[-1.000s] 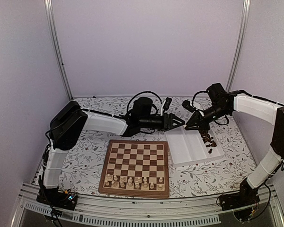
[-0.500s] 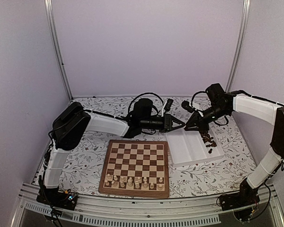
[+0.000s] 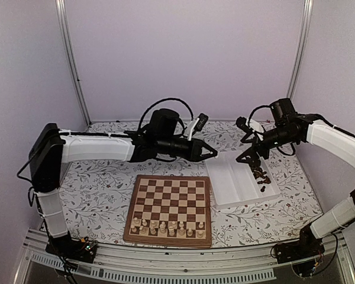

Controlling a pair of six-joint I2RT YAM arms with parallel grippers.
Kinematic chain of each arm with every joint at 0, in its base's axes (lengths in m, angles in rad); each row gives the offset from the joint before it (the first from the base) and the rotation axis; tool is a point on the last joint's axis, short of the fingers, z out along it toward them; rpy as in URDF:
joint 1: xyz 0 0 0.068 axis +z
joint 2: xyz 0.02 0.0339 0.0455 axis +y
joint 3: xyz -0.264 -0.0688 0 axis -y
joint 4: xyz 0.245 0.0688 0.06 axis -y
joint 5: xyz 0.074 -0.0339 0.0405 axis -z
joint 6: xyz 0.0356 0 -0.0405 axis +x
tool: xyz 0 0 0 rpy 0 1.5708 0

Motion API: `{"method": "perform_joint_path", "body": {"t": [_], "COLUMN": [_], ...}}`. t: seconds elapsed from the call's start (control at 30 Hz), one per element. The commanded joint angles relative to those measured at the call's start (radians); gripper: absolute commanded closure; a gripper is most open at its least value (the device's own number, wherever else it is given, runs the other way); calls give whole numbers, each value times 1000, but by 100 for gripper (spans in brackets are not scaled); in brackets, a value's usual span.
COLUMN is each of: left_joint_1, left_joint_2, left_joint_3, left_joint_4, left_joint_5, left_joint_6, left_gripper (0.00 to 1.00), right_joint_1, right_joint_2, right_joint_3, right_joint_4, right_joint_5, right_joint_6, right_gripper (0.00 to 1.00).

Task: Set up the chess pieces on the board
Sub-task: Place the chess piece on the chessboard.

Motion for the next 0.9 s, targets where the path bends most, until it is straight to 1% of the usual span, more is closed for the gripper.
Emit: {"method": "perform_joint_path", "body": {"t": [0.0,0.07,0.1,0.13,0.2,0.3,0.43,0.57,0.87], "left_joint_1": [-44,-74,-92,-114,-159,-204,-253,-282,-303], "left_joint_2": [-165,-207,-221,-234,-246,-240,-214,-190,-151], "left_joint_3": [-77,-105,-116,-123,-131,-132,-118,-122,-129], "left_joint_4": [-325,-395,-426,-460,-504,-554,-618,-659,-663], "left_joint_5": [-186,-260,-291,-324,-380,-410,-436,-432,-340], "left_joint_6": [307,385,419,450,501,546,611,680,719], "left_gripper": [99,99,99,99,99,99,99,99,98], "right_joint_1": [-35,-52,-75,-107,-157,-170,-171,-171,-171], "right_joint_2": [-102,-112,-107,-94,-66,-54,-62,-72,-53], "right_joint_3": [-87,-135,-147,-150,-156,-207,-240,-261,-262], "right_joint_4": [224,350,372,379,370,389,404,404,364], "right_joint_5": [267,533,584,592,503,366,328,280,184], "right_joint_6": [160,208,217,224,248,249,206,190,158], "right_gripper": [1,1,1,1,1,1,1,1,1]}}
